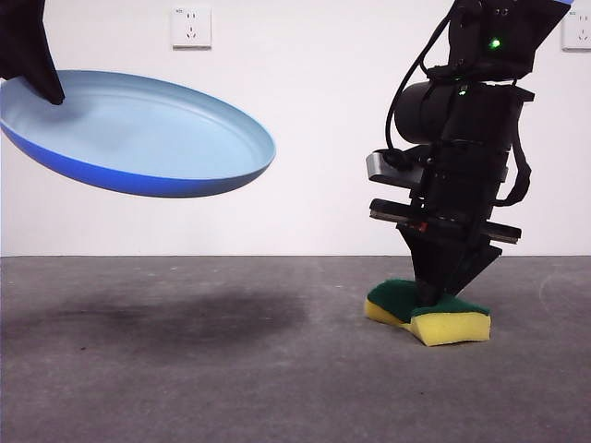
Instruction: Pick up the plate,pick up the cloth,clean the plate with the cloth
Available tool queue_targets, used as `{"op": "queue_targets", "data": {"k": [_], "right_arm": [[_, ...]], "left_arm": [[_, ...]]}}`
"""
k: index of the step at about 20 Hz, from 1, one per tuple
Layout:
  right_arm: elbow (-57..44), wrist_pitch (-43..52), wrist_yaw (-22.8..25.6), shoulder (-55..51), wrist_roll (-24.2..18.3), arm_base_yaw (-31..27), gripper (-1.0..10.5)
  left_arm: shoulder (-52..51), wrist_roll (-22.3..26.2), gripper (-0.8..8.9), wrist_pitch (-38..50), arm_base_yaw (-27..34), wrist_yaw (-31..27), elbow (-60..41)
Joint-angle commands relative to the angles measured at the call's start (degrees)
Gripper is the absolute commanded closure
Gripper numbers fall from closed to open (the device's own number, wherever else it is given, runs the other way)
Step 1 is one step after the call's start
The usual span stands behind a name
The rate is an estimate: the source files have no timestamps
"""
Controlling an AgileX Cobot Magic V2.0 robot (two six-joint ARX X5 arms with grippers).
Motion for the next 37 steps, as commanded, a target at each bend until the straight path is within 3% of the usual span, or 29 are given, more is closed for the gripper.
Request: {"op": "queue_targets", "data": {"k": [1, 3, 5, 9, 11, 13, 17, 20, 24, 26, 29, 32, 34, 37], "right_arm": [[-0.74, -1.62, 0.26, -4.22, 0.83, 0.48, 9.6], [-0.74, -1.9, -1.95, -10.75, 1.53, 1.51, 9.6], [-0.74, -0.7, -7.21, -18.32, 2.8, 3.15, 9.6], [-0.74, 6.91, -7.23, -28.5, 5.81, 9.35, 9.6], [-0.74, 8.26, -5.88, -29.0, 6.03, 12.35, 9.6], [-0.74, 8.2, -1.07, -27.45, 6.21, 14.36, 9.6], [-0.74, 8.98, -0.94, -22.23, 6.34, 17.31, 9.6], [-0.74, 9.42, -1.46, -18.43, 6.34, 19.02, 9.6], [-0.74, 6.95, -1.01, -17.77, 6.23, 23.45, 9.6], [-0.74, 2.51, 2.6, -17.77, 4.81, 25.11, 9.6], [-0.74, -5.77, 19.65, -17.77, 2.93, 25.51, 9.6], [-0.74, -2.23, 32.37, -18.82, 2.93, 23.32, 9.6], [-0.74, 2.89, 33.03, -19.19, 2.93, 21.99, 9.6], [-0.74, 10.82, 27.21, -19.19, 2.93, 20.9, 9.6]], "left_arm": [[0.22, 0.04, 8.21, 0.87, -0.09, -0.04, -0.5], [1.31, -0.02, 8.21, 2.25, -0.26, -0.17, -0.5], [3.13, -0.33, 8.21, 3.26, -1.53, -3.17, -0.5], [7.3, -4.39, 8.21, 7.91, -6.82, -2.97, -0.5], [8.13, -6.62, 8.21, 10.03, -10.27, -2.73, -0.5], [8.11, -7.61, 8.21, 10.95, -13.75, -2.64, -0.46], [8.09, -9.05, 8.22, 11.96, -18.21, -2.4, 1.18], [8.09, -9.55, 8.22, 15.41, -18.23, 2.62, 1.29], [8.11, -10.01, 8.22, 16.68, -15.93, 2.99, 1.29], [8.11, -10.36, 8.22, 16.98, -14.27, 3.41, 1.29], [8.11, -10.36, 8.22, 15.52, -11.32, 9.35, 1.29], [8.09, -10.32, 8.22, 13.31, -10.45, 14.12, 1.29], [8.11, -10.05, 8.22, 11.98, -10.45, 14.14, 1.29], [8.11, -9.2, 8.22, 11.02, -10.51, 15.06, 1.29]]}}
